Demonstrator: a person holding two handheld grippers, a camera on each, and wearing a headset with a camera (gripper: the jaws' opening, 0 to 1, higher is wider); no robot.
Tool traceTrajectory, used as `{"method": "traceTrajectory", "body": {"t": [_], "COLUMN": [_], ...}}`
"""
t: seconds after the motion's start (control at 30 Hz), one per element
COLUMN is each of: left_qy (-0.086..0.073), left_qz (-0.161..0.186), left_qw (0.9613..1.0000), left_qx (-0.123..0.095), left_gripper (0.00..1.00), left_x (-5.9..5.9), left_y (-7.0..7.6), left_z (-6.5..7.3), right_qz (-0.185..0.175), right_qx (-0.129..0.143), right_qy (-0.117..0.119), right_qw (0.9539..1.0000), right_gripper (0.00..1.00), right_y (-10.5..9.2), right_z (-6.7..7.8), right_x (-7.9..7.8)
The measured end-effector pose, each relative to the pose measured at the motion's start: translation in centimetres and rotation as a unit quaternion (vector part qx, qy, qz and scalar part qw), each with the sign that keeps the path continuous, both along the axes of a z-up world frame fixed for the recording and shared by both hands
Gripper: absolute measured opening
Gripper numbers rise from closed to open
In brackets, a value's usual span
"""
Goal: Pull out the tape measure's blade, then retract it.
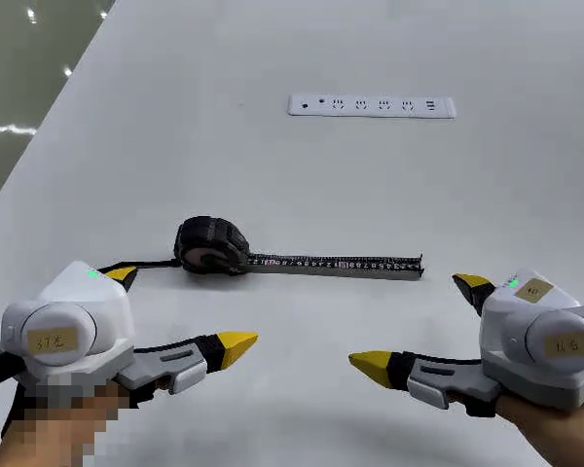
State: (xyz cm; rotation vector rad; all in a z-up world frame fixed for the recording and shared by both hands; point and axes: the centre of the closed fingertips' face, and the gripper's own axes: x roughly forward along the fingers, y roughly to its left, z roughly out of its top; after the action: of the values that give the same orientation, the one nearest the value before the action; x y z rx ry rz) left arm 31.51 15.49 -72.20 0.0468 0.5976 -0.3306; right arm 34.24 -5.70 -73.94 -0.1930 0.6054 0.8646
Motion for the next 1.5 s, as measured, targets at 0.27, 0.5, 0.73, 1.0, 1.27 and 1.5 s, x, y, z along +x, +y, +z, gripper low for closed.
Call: {"method": "traceTrajectory", "body": {"t": [0.27, 0.5, 0.73, 1.0, 1.27, 1.5], "left_qy": [-0.004, -0.004, 0.001, 0.004, 0.005, 0.002], "left_qz": [0.005, 0.014, 0.030, 0.053, 0.072, 0.077], "left_qw": [1.0000, 0.9999, 0.9995, 0.9986, 0.9974, 0.9970], "left_qx": [0.001, 0.000, -0.002, -0.009, -0.007, -0.006], "left_gripper": [0.99, 0.99, 0.97, 0.96, 0.92, 0.89], "left_x": [0.2, 0.5, 0.8, 1.2, 2.1, 2.9], "left_y": [-0.2, -0.4, -0.4, -0.5, -0.1, -0.2], "left_z": [0.1, 0.1, -0.2, -0.4, -0.6, -0.5], "right_qz": [0.004, 0.013, 0.023, 0.034, 0.055, 0.075], "right_qx": [0.003, 0.004, 0.001, 0.002, 0.001, -0.005], "right_qy": [-0.002, 0.000, 0.001, -0.002, -0.004, -0.004], "right_qw": [1.0000, 0.9999, 0.9997, 0.9994, 0.9985, 0.9972], "right_gripper": [0.99, 0.99, 0.99, 0.95, 0.86, 0.78], "right_y": [0.1, 0.2, 0.2, 0.0, -0.3, -0.5], "right_z": [0.1, 0.0, -0.1, -0.2, -0.3, -0.8], "right_x": [-0.1, -0.1, -0.1, 0.3, 0.8, 1.2]}}
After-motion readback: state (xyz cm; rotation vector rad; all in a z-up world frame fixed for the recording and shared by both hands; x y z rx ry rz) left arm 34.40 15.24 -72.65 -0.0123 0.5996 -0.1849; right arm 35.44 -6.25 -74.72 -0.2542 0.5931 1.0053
